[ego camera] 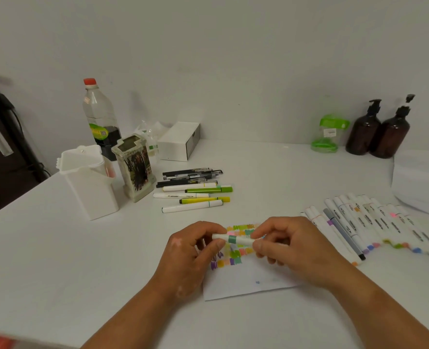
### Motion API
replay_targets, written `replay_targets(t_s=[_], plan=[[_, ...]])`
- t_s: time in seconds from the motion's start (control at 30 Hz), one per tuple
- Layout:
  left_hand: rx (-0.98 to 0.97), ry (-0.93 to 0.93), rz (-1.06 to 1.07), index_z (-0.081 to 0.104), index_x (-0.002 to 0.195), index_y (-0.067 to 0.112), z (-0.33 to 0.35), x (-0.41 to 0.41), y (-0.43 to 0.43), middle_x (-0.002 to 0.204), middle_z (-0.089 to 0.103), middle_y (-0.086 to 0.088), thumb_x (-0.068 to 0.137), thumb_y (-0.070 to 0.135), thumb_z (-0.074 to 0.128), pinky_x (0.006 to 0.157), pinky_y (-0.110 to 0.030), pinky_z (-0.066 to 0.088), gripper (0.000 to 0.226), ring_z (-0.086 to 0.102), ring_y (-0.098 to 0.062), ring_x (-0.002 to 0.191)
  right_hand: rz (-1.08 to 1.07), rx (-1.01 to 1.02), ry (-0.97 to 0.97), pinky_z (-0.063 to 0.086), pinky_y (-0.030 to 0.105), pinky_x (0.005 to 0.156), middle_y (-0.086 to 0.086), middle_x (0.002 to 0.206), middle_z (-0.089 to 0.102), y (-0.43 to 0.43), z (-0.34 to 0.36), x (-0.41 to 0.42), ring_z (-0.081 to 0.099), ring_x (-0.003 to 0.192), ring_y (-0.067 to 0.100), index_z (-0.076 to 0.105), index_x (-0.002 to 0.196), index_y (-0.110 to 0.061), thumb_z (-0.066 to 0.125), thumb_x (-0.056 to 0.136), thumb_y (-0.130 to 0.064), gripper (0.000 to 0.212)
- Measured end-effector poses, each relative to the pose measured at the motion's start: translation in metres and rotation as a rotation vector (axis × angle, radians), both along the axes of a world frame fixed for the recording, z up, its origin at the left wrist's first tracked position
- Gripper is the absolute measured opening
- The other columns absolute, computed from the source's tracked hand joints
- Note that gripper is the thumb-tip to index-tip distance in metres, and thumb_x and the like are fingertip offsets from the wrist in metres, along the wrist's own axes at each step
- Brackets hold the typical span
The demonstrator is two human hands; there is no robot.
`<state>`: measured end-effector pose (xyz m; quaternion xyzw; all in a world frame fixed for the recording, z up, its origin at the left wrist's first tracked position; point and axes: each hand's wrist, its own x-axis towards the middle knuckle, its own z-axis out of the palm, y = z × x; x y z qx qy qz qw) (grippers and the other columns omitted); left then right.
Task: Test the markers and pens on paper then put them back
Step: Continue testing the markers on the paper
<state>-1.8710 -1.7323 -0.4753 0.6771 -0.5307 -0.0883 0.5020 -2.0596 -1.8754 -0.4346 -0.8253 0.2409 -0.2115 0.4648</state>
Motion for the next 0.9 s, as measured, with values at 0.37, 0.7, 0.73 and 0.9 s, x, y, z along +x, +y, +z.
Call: replay_targets(t_s=[0.37,0.7,0.73,0.9], plan=[[0.123,-0.386,0.002,0.069,0.115,0.036,-0.005,0.008,0.003,0.122,0.059,0.023,0.075,0.072,0.065,0.1,-0.022,0.041,0.054,0.051,0.004,0.113,-0.421,-0.513,0.589,0.053,0.027,0.071,-0.014,0.078,0.065,-0.007,0.002,-0.035,0.06,0.077,0.003,0.066,0.084,-0.031,0.065,0.087,-0.046,0.015],[0.323,-0.431,0.037,0.063,0.124,0.042,-0.017,0.017,0.002,0.134,0.052,0.029,0.074,0.079,0.059,0.111,-0.027,0.028,0.062,0.041,0.008,0.121,-0.537,-0.7,0.82,0.045,0.027,0.06,-0.009,0.081,0.063,-0.031,0.004,-0.023,0.06,0.074,0.013,0.064,0.09,-0.028,0.058,0.091,-0.043,0.016],[0.32,-0.423,0.051,0.063,0.123,0.041,-0.017,0.019,0.003,0.134,0.053,0.028,0.074,0.077,0.062,0.111,-0.027,0.03,0.06,0.042,0.008,0.122,-0.528,-0.702,0.776,0.047,0.027,0.063,-0.009,0.084,0.066,-0.032,0.006,-0.017,0.061,0.076,0.013,0.065,0.092,-0.029,0.058,0.092,-0.044,0.016],[0.316,-0.401,0.058,0.065,0.121,0.04,-0.016,0.018,0.003,0.132,0.054,0.028,0.075,0.074,0.064,0.11,-0.026,0.033,0.058,0.041,0.01,0.117,-0.276,-0.694,0.55,0.052,0.03,0.078,-0.01,0.108,0.072,-0.031,0.008,0.043,0.063,0.094,0.014,0.07,0.112,-0.033,0.056,0.098,-0.037,0.02]])
